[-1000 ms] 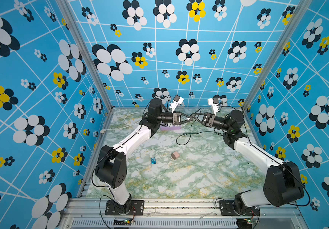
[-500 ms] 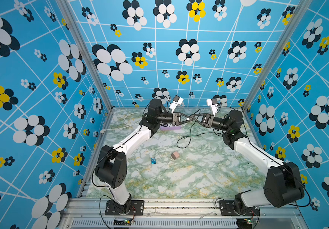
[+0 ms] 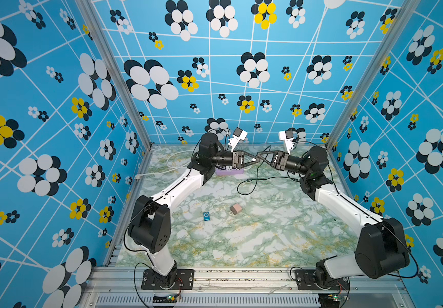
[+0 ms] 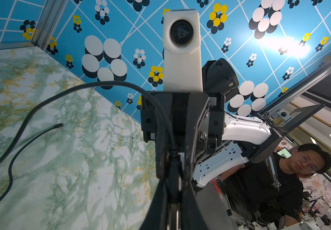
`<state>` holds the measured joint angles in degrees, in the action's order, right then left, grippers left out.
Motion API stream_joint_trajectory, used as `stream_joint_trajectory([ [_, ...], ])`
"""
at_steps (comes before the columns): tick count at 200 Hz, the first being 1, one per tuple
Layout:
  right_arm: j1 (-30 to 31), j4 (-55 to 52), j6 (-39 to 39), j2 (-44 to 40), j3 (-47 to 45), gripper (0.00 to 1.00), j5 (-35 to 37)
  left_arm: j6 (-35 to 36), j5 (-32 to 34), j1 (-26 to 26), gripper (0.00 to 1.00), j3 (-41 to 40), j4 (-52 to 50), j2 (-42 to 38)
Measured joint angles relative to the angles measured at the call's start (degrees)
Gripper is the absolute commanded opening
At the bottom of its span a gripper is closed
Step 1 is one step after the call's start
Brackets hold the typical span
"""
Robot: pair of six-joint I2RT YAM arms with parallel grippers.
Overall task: Charge mp3
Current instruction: Pick up the charging cable from the center of the board.
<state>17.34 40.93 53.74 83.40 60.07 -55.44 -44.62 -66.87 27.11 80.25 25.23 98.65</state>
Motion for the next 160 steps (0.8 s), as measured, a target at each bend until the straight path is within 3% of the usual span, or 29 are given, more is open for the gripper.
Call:
stream_joint_trajectory([
  [18,0.2,-0.1,-0.4,0.0,0.1,0.20,0.0,0.0,0.0,0.0,0.00,0.0,0.0,0.0],
  [59,0.3,-0.5,-0.9,0.0,0.7,0.01,-0.1,0.0,-0.4,0.0,0.00,0.0,0.2,0.0],
  [90,0.3,-1.0,-1.0,0.0,0.7,0.00,-0.3,1.0,-0.2,-0.1,0.42,-0.2,-1.4,-0.2],
  [109,0.4,-1.2,-1.2,-0.1,0.6,0.00,-0.2,5.7,1.4,-1.1,0.83,-3.8,-6.3,-3.0],
  [118,0.2,-1.7,-1.7,-0.7,0.1,0.00,0.1,10.0,3.6,-2.3,0.97,-7.7,-10.9,-6.5],
  [139,-1.5,-5.5,-5.0,-3.7,-2.6,0.00,2.0,25.4,14.1,-4.6,0.99,-17.8,-24.0,-17.9],
  [160,-3.2,-11.3,-9.4,-7.7,-5.9,0.00,5.3,40.9,28.2,0.2,0.99,-25.4,-33.7,-26.4],
])
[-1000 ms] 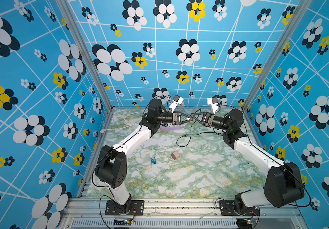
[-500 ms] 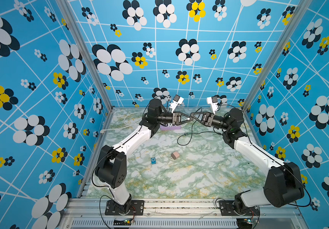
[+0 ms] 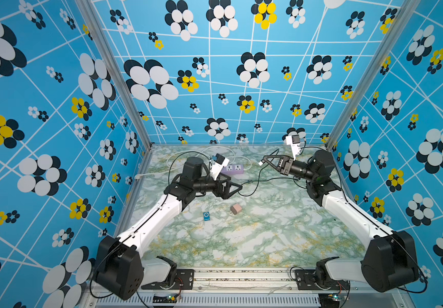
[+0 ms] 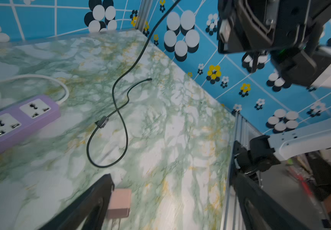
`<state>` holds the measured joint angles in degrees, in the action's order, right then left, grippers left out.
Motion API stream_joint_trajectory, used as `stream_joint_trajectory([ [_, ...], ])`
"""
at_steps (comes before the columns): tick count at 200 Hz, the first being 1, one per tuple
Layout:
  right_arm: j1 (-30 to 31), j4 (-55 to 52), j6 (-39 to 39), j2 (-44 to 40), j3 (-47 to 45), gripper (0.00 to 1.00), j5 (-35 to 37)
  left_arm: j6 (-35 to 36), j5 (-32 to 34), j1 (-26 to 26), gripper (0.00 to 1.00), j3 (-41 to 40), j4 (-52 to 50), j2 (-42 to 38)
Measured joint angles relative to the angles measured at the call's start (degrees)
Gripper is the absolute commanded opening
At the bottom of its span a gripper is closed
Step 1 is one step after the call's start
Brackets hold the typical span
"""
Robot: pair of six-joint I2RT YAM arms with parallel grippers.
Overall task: Charge mp3
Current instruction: Pick up the charging cable from the center of the board, then pick up the plug from the center of the board.
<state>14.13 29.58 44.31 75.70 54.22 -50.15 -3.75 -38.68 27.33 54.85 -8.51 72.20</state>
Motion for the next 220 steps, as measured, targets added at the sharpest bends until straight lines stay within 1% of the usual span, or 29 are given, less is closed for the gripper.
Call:
stream_joint_trajectory([
  [14,-0.9,-2.8,-2.5,-2.4,-2.5,0.00,2.6,7.8,9.5,5.7,0.99,-1.9,-4.9,-0.2],
  [31,-1.8,-5.0,-4.4,-4.8,-5.9,0.00,5.7,13.8,19.2,10.7,0.99,-3.4,-8.2,3.2],
  [51,-2.5,-6.5,-5.4,-5.7,-8.4,0.00,8.4,16.5,27.4,12.5,0.99,-5.1,-8.7,8.8],
  [78,-2.6,-7.1,-5.8,-5.6,-9.5,0.00,10.1,18.0,33.9,13.5,0.99,-3.7,-7.9,18.2],
  [95,-2.6,-7.1,-5.8,-5.6,-9.5,0.00,10.6,18.4,35.3,13.8,0.99,-0.4,-7.8,23.3],
  [121,-2.7,-7.1,-5.8,-5.8,-9.5,0.00,10.8,17.4,37.2,14.3,1.00,5.5,-8.2,28.8],
  [127,-2.7,-7.1,-5.8,-5.9,-9.5,0.00,10.9,16.8,37.9,14.4,0.98,6.4,-8.1,29.7],
  [150,-3.2,-7.1,-5.8,-6.7,-9.5,0.00,10.9,14.8,39.1,14.6,0.89,6.9,-8.6,31.0],
  [176,-3.8,-7.1,-5.8,-7.7,-9.5,0.00,10.9,13.1,38.1,14.4,0.89,6.2,-8.7,30.9],
  [187,-4.1,-7.1,-5.8,-7.9,-9.5,0.00,10.9,12.5,37.4,14.2,0.84,4.6,-7.7,30.3],
  [205,-4.4,-7.2,-5.8,-7.9,-9.5,0.00,10.8,11.6,35.3,13.3,0.71,2.3,-6.3,29.7],
  [220,-4.4,-7.1,-5.8,-7.8,-9.5,0.00,10.7,11.0,34.1,12.4,0.67,2.2,-5.4,29.7],
])
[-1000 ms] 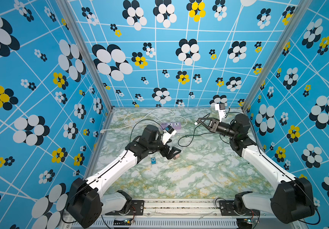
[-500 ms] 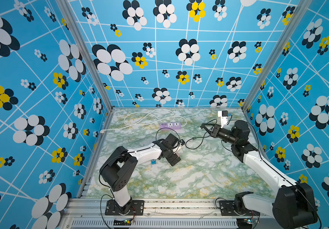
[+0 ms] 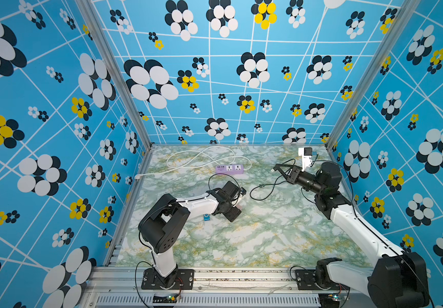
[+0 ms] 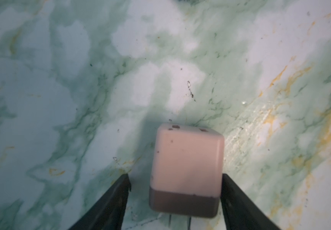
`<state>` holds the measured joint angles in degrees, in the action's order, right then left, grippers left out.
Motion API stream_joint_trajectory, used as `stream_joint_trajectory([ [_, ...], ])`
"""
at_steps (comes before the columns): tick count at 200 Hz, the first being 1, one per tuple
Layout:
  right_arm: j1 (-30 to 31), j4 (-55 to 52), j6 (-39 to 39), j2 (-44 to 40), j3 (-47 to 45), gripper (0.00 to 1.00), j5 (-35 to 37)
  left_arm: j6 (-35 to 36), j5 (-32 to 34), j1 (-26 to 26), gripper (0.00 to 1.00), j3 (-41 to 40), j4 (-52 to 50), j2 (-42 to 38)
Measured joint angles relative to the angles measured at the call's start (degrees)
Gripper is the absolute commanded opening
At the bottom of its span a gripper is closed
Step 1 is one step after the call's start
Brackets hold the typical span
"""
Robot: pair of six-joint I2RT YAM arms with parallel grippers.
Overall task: Charge mp3
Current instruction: Pick up the plug from the center of the board.
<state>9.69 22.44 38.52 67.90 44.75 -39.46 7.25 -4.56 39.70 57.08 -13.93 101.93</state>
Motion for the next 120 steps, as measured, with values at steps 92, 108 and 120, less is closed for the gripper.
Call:
stream_joint_trajectory([
  [92,0.0,-2.6,0.0,0.6,0.8,0.00,-1.0,-0.6,-6.8,-1.6,0.21,-0.4,6.2,0.3],
  [108,0.0,-4.9,0.3,0.6,2.2,0.00,-1.5,-0.6,-9.2,-1.9,0.16,-0.7,7.1,-2.8],
  [120,0.0,-5.9,1.3,0.6,4.0,0.00,-2.3,-0.6,-12.1,-2.3,0.16,-0.3,8.5,-7.3],
])
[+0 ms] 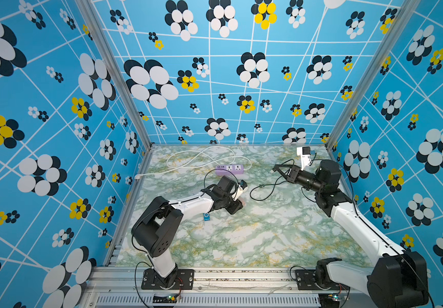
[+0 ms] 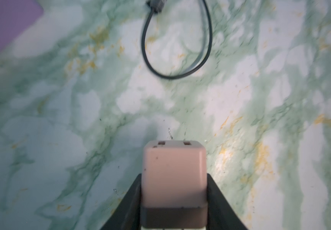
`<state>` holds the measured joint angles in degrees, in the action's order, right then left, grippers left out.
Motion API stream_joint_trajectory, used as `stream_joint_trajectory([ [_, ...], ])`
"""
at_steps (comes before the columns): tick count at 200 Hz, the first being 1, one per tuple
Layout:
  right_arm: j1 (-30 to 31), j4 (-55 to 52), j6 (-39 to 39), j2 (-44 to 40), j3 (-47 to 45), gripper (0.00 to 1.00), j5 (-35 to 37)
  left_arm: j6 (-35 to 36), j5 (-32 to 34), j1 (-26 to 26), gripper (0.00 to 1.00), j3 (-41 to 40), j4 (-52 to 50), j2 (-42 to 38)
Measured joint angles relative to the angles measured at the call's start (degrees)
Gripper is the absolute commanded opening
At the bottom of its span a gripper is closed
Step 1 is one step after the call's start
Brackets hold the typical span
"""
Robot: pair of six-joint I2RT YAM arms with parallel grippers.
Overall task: Charge mp3
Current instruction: Pick up the plug from the center of the board, then insert the charging cable into the plug.
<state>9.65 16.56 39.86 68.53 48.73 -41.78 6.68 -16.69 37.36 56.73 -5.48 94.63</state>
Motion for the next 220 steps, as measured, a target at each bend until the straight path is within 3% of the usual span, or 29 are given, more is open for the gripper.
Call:
stream_joint_trajectory([
  [26,0.7,-0.7,1.2,-0.5,5.4,0.00,-3.3,2.7,-10.3,-2.3,0.18,8.1,3.4,-8.0],
  [61,2.2,-3.1,-2.1,-1.9,16.1,0.00,-8.5,6.4,-28.3,-7.6,0.22,20.5,11.7,-11.1],
  [106,3.4,1.0,-2.7,-1.8,24.4,0.00,-14.4,-3.7,-45.4,-10.7,0.19,26.8,21.5,-6.6],
  [128,5.9,-1.1,-5.9,-0.6,27.9,0.00,-16.9,-8.3,-49.1,-10.3,0.18,28.4,23.3,-4.1],
  [179,8.8,-20.9,-27.5,1.1,36.2,0.00,-18.4,-14.1,-53.3,-9.3,0.18,28.7,25.7,-3.4],
  [220,8.8,-25.2,-31.8,3.4,36.8,0.00,-19.1,-14.4,-54.7,-8.7,0.18,28.7,26.0,-3.5],
])
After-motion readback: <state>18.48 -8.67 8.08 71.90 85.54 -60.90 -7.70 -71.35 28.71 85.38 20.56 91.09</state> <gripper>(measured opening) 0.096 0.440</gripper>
